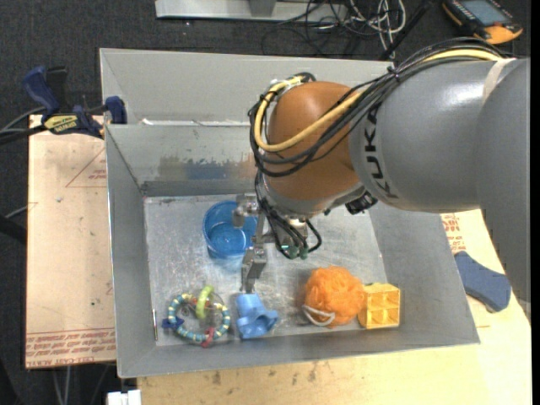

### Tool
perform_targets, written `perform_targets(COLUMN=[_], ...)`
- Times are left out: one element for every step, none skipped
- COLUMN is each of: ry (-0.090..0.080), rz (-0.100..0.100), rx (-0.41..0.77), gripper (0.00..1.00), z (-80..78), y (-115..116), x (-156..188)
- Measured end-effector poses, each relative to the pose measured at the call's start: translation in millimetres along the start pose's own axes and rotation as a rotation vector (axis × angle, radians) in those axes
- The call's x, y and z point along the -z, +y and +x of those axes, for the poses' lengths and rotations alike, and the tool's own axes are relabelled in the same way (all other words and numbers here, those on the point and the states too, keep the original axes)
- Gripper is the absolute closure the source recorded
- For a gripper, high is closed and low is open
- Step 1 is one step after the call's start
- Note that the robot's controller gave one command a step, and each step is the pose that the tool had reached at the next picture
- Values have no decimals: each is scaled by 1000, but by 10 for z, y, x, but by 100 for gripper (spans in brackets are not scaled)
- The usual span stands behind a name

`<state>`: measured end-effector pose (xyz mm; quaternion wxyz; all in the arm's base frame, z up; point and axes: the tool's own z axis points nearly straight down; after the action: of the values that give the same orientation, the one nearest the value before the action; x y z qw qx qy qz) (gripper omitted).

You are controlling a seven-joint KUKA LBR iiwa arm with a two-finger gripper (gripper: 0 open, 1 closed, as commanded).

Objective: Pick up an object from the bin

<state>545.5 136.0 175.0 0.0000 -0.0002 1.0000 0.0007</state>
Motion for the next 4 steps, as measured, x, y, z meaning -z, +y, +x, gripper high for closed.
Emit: perform_targets(ry=[-9,4,-1,-14], rz=[0,1,-1,-1], rx=[101,306,247,802], gripper=[0,0,0,100], z=[53,310,387,405], y=[66,398,499,481], x=[-162,-339,-637,-1026])
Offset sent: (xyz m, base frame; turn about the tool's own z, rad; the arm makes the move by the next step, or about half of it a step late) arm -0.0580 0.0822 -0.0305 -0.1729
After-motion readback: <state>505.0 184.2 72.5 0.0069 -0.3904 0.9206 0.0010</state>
